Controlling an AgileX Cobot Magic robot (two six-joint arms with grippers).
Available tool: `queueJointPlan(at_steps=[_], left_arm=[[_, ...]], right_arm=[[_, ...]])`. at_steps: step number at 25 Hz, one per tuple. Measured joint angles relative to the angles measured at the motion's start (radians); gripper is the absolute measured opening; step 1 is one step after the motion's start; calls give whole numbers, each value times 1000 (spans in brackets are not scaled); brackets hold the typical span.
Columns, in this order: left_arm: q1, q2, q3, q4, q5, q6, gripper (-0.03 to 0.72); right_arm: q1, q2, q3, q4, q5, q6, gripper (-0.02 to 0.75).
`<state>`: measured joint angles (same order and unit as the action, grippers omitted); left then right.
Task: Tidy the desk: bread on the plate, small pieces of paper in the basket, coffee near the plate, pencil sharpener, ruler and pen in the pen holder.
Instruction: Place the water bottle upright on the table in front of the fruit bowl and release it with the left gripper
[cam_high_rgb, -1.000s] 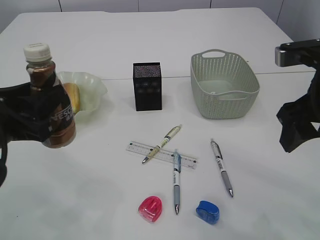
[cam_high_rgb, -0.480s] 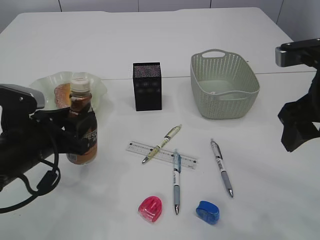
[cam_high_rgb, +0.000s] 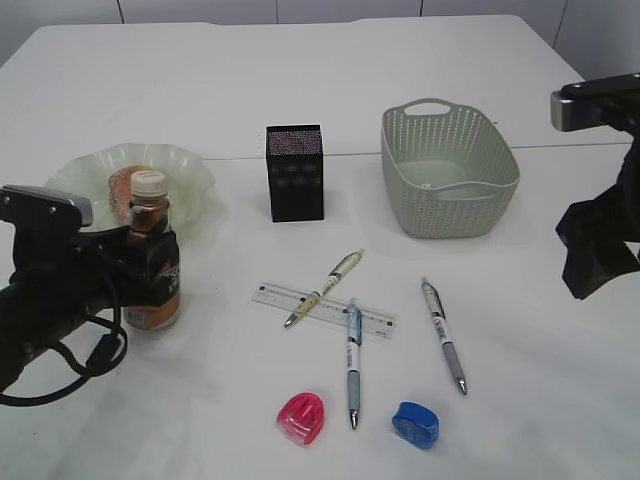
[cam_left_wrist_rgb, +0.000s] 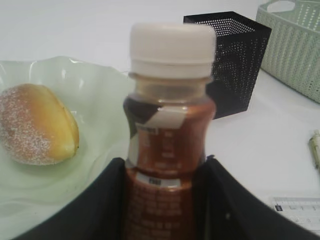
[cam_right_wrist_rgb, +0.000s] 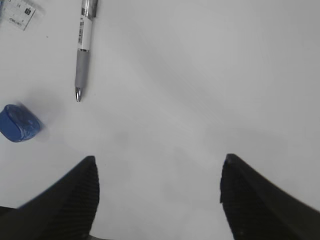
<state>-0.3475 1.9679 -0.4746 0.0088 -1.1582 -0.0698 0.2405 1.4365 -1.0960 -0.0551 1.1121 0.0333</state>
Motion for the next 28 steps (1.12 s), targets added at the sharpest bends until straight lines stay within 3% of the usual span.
queueJointPlan(at_steps=[11, 18, 28], left_arm=[[1, 108, -70, 15, -98, 0, 347], [1, 80, -70, -9, -64, 0, 483], [1, -36, -59, 24, 5, 0, 524]], right_arm=[[0, 0, 0, 0, -1, 0, 552], [0, 0, 0, 0, -2, 0, 552], [0, 0, 0, 0, -5, 0, 552]])
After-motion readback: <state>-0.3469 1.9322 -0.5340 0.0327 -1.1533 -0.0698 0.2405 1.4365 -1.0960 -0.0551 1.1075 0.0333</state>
